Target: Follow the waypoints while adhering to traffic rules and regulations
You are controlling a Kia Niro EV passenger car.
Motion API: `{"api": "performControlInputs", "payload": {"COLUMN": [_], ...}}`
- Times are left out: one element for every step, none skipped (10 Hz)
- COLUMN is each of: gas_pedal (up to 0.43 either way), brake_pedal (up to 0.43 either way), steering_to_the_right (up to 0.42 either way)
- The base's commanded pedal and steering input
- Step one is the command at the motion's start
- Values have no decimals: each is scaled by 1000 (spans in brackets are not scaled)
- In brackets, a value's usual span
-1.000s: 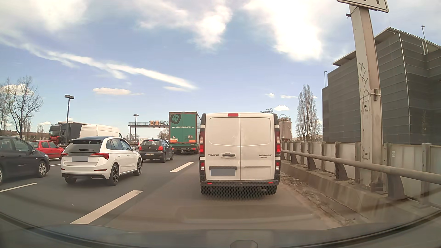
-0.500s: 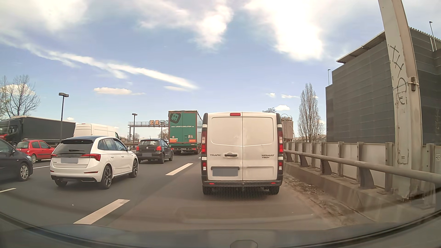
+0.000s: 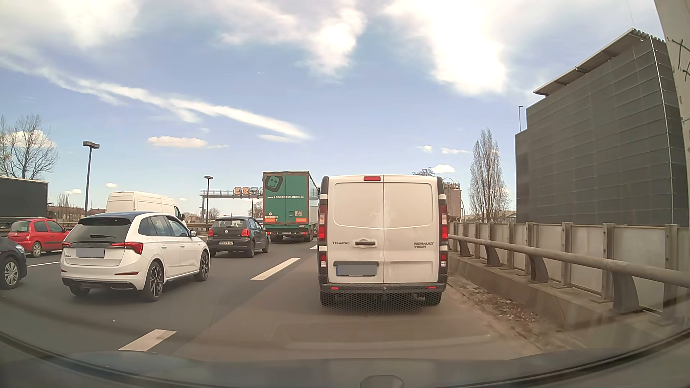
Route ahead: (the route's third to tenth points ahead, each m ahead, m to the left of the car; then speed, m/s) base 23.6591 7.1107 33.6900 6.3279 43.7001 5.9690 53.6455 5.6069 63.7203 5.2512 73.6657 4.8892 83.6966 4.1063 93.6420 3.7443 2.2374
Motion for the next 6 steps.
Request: {"api": "performControlInputs", "payload": {"gas_pedal": [0, 0, 0, 0, 0, 8], "brake_pedal": [0, 0, 0, 0, 0, 0], "steering_to_the_right": [-10, -9, -8, -7, -7, -6]}}
